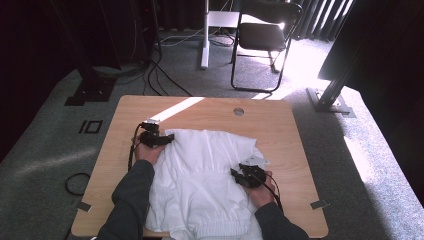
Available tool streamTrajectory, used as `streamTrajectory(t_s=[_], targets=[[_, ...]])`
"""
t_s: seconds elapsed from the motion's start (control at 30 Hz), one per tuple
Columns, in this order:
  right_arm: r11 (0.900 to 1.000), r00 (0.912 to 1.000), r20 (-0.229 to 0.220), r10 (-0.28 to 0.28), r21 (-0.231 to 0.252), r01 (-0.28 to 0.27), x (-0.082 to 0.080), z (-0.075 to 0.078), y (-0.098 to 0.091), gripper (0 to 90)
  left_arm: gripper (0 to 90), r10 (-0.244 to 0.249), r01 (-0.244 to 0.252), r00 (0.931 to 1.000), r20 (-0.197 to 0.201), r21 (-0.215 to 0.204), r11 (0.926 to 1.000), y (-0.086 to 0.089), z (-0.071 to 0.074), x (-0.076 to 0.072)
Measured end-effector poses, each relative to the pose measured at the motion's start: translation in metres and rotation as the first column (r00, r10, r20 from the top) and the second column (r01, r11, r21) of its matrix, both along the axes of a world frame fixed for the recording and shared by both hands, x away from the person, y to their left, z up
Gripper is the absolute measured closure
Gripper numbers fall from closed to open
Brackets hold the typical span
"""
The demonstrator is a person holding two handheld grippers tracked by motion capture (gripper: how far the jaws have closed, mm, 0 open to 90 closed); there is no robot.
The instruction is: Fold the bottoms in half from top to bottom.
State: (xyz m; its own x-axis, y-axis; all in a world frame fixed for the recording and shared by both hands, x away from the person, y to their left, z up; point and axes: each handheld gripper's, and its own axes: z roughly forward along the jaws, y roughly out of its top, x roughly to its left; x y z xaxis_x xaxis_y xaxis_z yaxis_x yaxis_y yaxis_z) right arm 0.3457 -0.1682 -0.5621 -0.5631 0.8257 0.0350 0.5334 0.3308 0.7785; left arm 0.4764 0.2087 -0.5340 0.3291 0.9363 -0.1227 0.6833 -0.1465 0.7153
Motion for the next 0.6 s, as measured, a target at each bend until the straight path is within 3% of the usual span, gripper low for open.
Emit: streamTrajectory(t_s=[0.07,0.1,0.27,0.43,0.53,0.6], targets=[[1.0000,1.0000,0.000,0.000,0.000,0.000,0.0000,0.0000,0.0000,55.2,21.4,0.028,-0.028,0.9991,-0.031,0.011,0.9996,0.0007,-0.0100,0.0070],[1.0000,1.0000,0.000,0.000,0.000,0.000,0.0000,0.0000,0.0000,55.2,19.1,0.033,-0.033,0.9992,-0.022,0.013,0.9994,0.0012,-0.0114,0.0074],[1.0000,1.0000,-0.001,0.001,0.001,-0.001,0.0001,0.0000,-0.0002,55.3,23.3,0.033,-0.032,0.9993,-0.017,0.068,0.9972,-0.0028,-0.0105,0.0070],[1.0000,1.0000,-0.002,0.002,0.001,-0.002,0.0001,0.0001,-0.0004,55.4,66.8,-0.049,0.051,0.9973,-0.055,0.042,0.9978,-0.0053,-0.0056,0.0043],[1.0000,1.0000,-0.003,0.003,0.001,-0.003,0.0001,0.0003,-0.0005,55.5,78.8,-0.047,0.047,0.9966,-0.068,0.006,0.9989,-0.0026,-0.0060,0.0052],[1.0000,1.0000,-0.005,0.003,0.002,-0.003,0.0001,0.0003,-0.0007,55.5,80.6,-0.052,0.053,0.9963,-0.068,0.014,0.9985,-0.0029,-0.0057,0.0048]])
